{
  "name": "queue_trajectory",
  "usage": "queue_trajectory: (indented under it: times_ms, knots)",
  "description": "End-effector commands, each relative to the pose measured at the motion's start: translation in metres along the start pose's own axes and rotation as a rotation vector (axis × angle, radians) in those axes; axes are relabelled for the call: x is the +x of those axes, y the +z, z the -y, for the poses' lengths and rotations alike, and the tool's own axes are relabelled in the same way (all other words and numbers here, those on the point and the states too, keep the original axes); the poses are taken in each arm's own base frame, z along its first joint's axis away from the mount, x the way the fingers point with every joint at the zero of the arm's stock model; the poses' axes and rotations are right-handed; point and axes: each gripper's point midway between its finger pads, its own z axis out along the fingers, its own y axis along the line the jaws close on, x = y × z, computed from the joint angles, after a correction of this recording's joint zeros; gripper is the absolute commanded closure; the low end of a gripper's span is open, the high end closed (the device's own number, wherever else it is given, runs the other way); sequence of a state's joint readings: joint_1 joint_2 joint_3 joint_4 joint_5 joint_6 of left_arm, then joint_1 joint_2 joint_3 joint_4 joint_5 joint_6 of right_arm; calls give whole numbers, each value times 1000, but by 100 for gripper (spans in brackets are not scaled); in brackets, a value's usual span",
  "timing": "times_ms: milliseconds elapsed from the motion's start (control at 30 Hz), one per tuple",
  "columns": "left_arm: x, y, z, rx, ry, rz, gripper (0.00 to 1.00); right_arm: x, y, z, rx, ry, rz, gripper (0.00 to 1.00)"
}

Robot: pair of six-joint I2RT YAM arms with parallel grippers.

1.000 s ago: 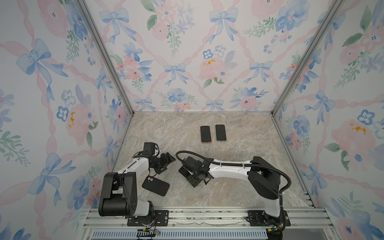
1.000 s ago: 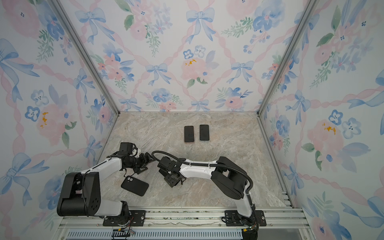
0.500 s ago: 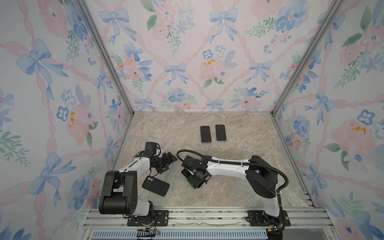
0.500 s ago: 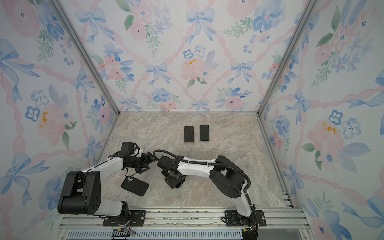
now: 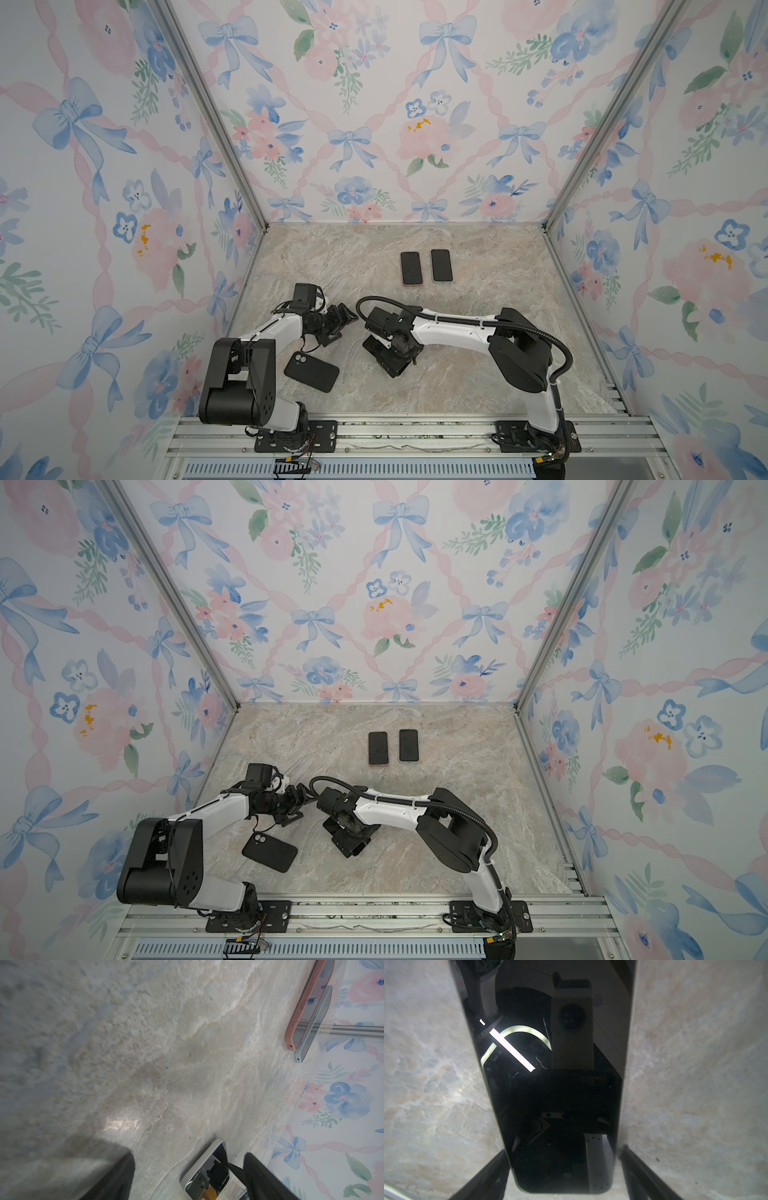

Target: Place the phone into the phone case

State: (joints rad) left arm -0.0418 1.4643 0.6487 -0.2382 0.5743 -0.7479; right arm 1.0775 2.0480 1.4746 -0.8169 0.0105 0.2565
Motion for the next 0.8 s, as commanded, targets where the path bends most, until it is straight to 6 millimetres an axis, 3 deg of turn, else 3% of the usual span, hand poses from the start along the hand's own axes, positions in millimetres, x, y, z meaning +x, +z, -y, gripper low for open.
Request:
queue_trajectory:
  times_ms: [0, 333, 767]
  knots:
    - [10, 9, -12, -44, -45, -50, 17, 10, 11, 5, -6, 18, -66, 18]
    - [22, 17, -12, -29, -36, -89, 20, 10, 17, 8, -30, 80, -14, 28]
    - [61, 39, -8, 113, -74, -208, 37, 13, 29, 9, -86, 179, 113, 35]
